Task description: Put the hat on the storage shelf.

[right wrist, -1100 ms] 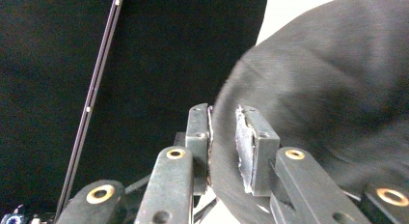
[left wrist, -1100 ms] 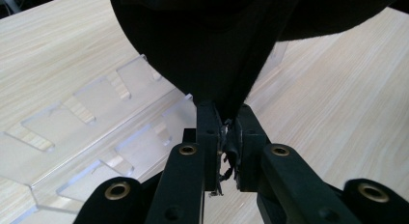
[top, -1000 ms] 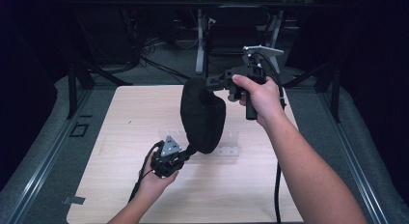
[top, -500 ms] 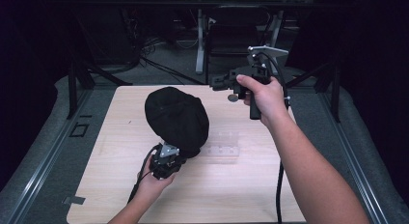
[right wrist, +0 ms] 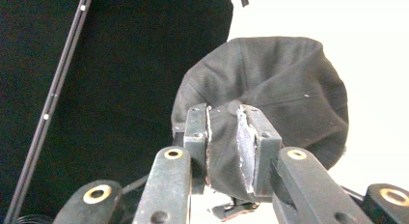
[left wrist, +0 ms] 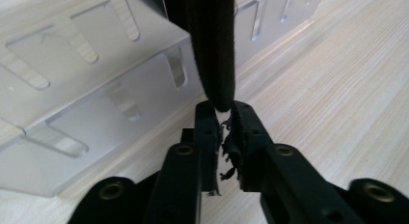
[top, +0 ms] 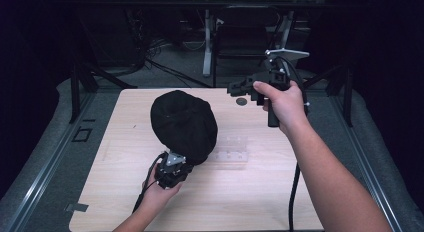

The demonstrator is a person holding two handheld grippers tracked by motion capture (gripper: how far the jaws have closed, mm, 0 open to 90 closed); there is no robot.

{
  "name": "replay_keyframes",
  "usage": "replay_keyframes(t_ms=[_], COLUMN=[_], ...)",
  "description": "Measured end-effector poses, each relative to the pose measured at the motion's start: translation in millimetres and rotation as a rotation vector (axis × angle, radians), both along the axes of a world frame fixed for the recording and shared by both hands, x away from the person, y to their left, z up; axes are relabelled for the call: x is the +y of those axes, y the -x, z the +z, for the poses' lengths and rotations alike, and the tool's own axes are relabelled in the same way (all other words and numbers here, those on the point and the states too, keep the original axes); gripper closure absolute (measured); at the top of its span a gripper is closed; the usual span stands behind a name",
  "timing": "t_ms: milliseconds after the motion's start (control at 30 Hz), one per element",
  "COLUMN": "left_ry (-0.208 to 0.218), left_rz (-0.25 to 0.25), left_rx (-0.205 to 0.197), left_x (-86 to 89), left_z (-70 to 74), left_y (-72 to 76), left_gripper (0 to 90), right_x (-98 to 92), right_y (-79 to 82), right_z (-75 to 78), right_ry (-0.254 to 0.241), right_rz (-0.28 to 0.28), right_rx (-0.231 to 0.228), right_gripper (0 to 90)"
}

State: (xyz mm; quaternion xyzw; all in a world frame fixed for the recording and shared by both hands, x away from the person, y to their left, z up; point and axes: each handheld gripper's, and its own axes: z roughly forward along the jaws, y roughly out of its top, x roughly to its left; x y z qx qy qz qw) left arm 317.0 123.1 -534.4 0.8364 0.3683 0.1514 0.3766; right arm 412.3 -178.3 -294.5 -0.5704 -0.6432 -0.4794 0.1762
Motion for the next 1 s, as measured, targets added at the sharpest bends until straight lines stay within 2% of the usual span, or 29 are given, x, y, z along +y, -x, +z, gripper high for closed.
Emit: replay_keyframes(t_ms=[167,200,333,400,467,533,700,733,767,933,1000], left_ry=[-0.01,-0.008,-0.012,-0.008,-0.004,0.003,0.01,0.022,0.02,0.037,0.024], left_rz=[0.014,0.048,0.041,0.037,0.025,0.004,0.017,0.021,0.03,0.051,0.067], left_rx=[0.014,0.007,0.003,0.006,-0.003,0.009,0.007,0.026,0.017,0.029,0.005], left_x=[6.4,6.4,8.8,10.9,13.8,17.9,30.6,33.4,36.6,48.5,51.4], left_z=[0.9,0.4,1.4,2.4,3.5,5.2,7.0,7.2,6.4,1.3,-0.9], left_y=[0.5,2.8,7.6,9.5,11.1,12.2,16.2,16.9,16.9,14.4,13.6], left_gripper=[71.1,69.4,63.2,60.1,57.9,55.8,52.5,52.0,51.2,48.9,47.4], right_x=[-9.0,-10.8,-18.9,-23.5,-29.0,-34.4,-51.1,-54.8,-58.2,-69.9,-71.5], right_y=[5.6,6.9,13.6,18.0,22.7,27.7,40.6,43.1,45.6,56.9,62.1], right_z=[-1.4,-1.8,-2.3,-2.1,-2.3,-3.7,-11.3,-12.7,-14.5,-28.2,-33.6], right_ry=[0.035,0.043,0.116,0.137,0.158,0.195,0.272,0.286,0.3,0.335,0.365], right_rz=[-0.027,-0.034,-0.056,-0.069,-0.083,-0.102,-0.153,-0.157,-0.163,-0.185,-0.19], right_rx=[-0.019,-0.021,-0.051,-0.069,-0.084,-0.098,-0.111,-0.115,-0.12,-0.123,-0.142], right_gripper=[73.6,73.4,72.9,72.5,72.1,71.4,70.2,70.0,69.5,68.1,68.0])
